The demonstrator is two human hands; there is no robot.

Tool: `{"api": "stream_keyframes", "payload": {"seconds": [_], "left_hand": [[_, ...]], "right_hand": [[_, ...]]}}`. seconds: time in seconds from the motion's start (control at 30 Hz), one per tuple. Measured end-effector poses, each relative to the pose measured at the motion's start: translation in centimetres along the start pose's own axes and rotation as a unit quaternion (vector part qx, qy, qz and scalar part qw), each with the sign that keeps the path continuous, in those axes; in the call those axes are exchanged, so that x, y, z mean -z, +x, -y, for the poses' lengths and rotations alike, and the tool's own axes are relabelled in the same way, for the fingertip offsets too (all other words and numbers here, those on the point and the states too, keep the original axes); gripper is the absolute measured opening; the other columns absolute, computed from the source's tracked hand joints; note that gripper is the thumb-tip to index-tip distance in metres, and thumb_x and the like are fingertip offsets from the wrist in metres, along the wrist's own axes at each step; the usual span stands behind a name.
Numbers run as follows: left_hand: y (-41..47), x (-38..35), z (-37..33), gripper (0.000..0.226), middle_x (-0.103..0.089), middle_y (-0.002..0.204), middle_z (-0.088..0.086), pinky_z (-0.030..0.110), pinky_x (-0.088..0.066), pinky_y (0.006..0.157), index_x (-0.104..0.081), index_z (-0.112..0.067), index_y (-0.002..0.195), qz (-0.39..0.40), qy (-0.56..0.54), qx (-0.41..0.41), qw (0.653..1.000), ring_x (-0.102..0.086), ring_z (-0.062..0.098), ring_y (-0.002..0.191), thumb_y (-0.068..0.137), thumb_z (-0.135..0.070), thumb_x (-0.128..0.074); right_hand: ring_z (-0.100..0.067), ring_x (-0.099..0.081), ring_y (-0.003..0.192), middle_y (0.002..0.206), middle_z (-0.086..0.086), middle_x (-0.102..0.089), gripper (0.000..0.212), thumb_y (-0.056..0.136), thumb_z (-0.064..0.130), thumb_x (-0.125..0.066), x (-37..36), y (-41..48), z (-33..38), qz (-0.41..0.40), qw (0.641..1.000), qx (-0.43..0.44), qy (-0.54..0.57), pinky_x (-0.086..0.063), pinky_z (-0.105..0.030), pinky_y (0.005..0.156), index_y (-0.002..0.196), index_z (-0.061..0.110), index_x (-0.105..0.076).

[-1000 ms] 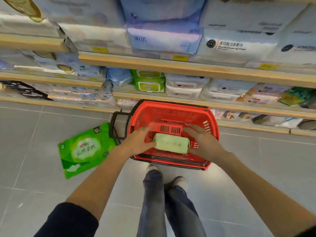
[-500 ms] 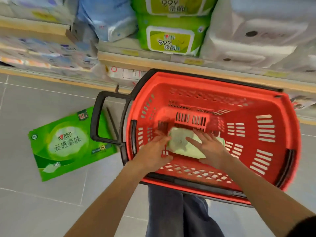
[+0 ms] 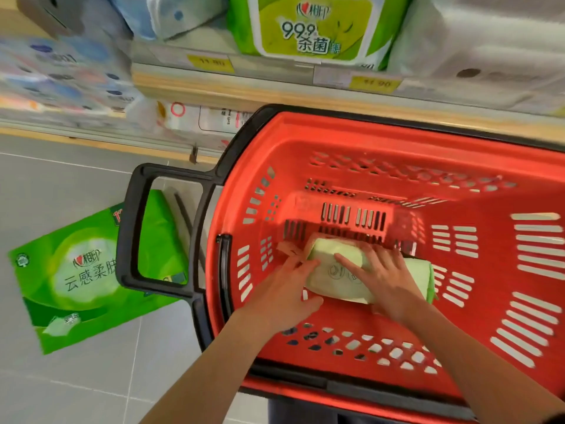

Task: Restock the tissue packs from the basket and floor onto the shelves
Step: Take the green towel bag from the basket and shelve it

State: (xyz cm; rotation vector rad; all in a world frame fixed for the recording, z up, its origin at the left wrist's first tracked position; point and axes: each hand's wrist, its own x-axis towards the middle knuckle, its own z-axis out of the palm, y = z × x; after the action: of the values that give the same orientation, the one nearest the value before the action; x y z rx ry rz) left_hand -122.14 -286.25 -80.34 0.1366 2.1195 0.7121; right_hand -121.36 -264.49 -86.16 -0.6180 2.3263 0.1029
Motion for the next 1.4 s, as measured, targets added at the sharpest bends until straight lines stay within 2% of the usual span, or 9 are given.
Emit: {"api": "stream_keyframes", "payload": {"seconds": [0.13, 0.3, 0.4, 0.53, 0.67, 0.8, 1.03, 1.2, 1.4], "left_hand": [[0.1, -0.6, -0.1, 0.063, -0.032, 0.146, -0.002, 0.039, -0.042, 0.101, -0.029, -0.029, 0.142, 0.013, 0.007, 0.002, 1.0, -0.039, 0.02, 0.129, 0.085, -0.038, -0.056], [-0.9, -0.9, -0.6, 0.064, -0.03, 0.148, -0.004, 0.04, -0.042, 0.101, -0.028, -0.034, 0.141, 0.029, 0.009, 0.011, 0.999, -0.04, 0.02, 0.129, 0.084, -0.041, -0.055], [-1.9, -0.4, -1.2, 0.065, -0.029, 0.147, -0.003, 0.042, -0.042, 0.1, -0.027, -0.034, 0.141, 0.035, 0.016, 0.012, 0.999, -0.039, 0.021, 0.129, 0.084, -0.041, -0.055], [-3.9, 1.0, -3.1, 0.066, -0.027, 0.15, -0.002, 0.041, -0.038, 0.106, -0.024, -0.031, 0.143, 0.031, 0.025, 0.006, 0.999, -0.035, 0.019, 0.133, 0.086, -0.039, -0.055], [-6.6, 3.0, -4.9, 0.063, -0.026, 0.152, -0.001, 0.041, -0.034, 0.109, -0.026, -0.033, 0.142, 0.008, 0.028, 0.009, 1.0, -0.03, 0.02, 0.137, 0.086, -0.038, -0.055], [-10.0, 5.2, -6.9, 0.057, -0.039, 0.141, 0.002, 0.039, -0.038, 0.105, -0.035, -0.036, 0.137, -0.034, 0.02, -0.005, 0.999, -0.042, 0.021, 0.127, 0.084, -0.036, -0.057], [-17.9, 10.2, -13.9, 0.058, -0.049, 0.134, 0.001, 0.03, -0.04, 0.099, -0.04, -0.03, 0.135, -0.161, -0.04, -0.079, 0.983, -0.05, 0.019, 0.122, 0.079, -0.032, -0.053], [-23.7, 13.8, -19.3, 0.058, -0.049, 0.133, 0.0, 0.033, -0.043, 0.095, -0.039, -0.032, 0.136, -0.218, -0.034, -0.116, 0.968, -0.05, 0.018, 0.119, 0.082, -0.027, -0.06], [-29.0, 17.2, -24.9, 0.064, -0.049, 0.132, 0.001, 0.026, -0.037, 0.096, -0.037, -0.028, 0.139, -0.224, 0.024, -0.151, 0.963, -0.047, 0.017, 0.12, 0.079, -0.041, -0.055]], "right_hand": [[-0.037, -0.033, 0.125, 0.142, -0.017, -0.029, 0.131, 0.063, 0.004, -0.073, -0.6, 0.1, 0.1, -0.016, 1.0, 0.007, 0.008, -0.029, -0.053, 0.103, 0.133, 0.043, 0.031], [-0.036, -0.045, 0.115, 0.132, -0.016, -0.042, 0.124, 0.051, -0.001, -0.079, 0.4, -0.5, 0.4, -0.027, 0.999, 0.013, -0.029, -0.032, -0.058, 0.099, 0.143, 0.039, -0.006], [-0.035, -0.052, 0.107, 0.125, -0.015, -0.051, 0.126, 0.038, 0.011, -0.088, 2.5, -1.4, 0.1, -0.053, 0.998, 0.0, -0.036, -0.038, -0.058, 0.094, 0.141, 0.037, -0.02], [-0.035, -0.053, 0.105, 0.123, -0.016, -0.052, 0.135, 0.038, 0.035, -0.089, 5.4, -3.7, -0.5, -0.068, 0.997, -0.003, -0.027, -0.043, -0.057, 0.089, 0.144, 0.039, -0.006], [-0.034, -0.057, 0.102, 0.122, -0.017, -0.055, 0.138, 0.033, 0.039, -0.089, 9.2, -6.5, -0.8, -0.095, 0.995, -0.019, -0.012, -0.049, -0.056, 0.083, 0.144, 0.038, -0.007], [-0.035, -0.059, 0.097, 0.12, -0.017, -0.056, 0.13, 0.03, 0.041, -0.089, 13.5, -10.6, -0.7, -0.144, 0.988, -0.044, 0.015, -0.052, -0.053, 0.076, 0.141, 0.039, -0.022], [-0.036, -0.044, 0.115, 0.134, -0.016, -0.039, 0.099, 0.06, 0.065, -0.064, 20.9, -20.2, -0.2, -0.196, 0.96, -0.108, 0.166, -0.045, -0.052, 0.091, 0.138, 0.049, -0.004], [-0.033, -0.042, 0.104, 0.122, -0.013, -0.04, 0.101, 0.054, 0.045, -0.062, 25.6, -27.5, -0.5, -0.249, 0.912, -0.11, 0.308, -0.049, -0.042, 0.075, 0.139, 0.05, -0.009], [-0.02, -0.035, 0.096, 0.114, -0.008, -0.039, 0.101, 0.057, 0.038, -0.072, 31.5, -35.7, -0.8, -0.317, 0.866, -0.099, 0.373, -0.042, -0.035, 0.079, 0.136, 0.046, -0.011]]}}
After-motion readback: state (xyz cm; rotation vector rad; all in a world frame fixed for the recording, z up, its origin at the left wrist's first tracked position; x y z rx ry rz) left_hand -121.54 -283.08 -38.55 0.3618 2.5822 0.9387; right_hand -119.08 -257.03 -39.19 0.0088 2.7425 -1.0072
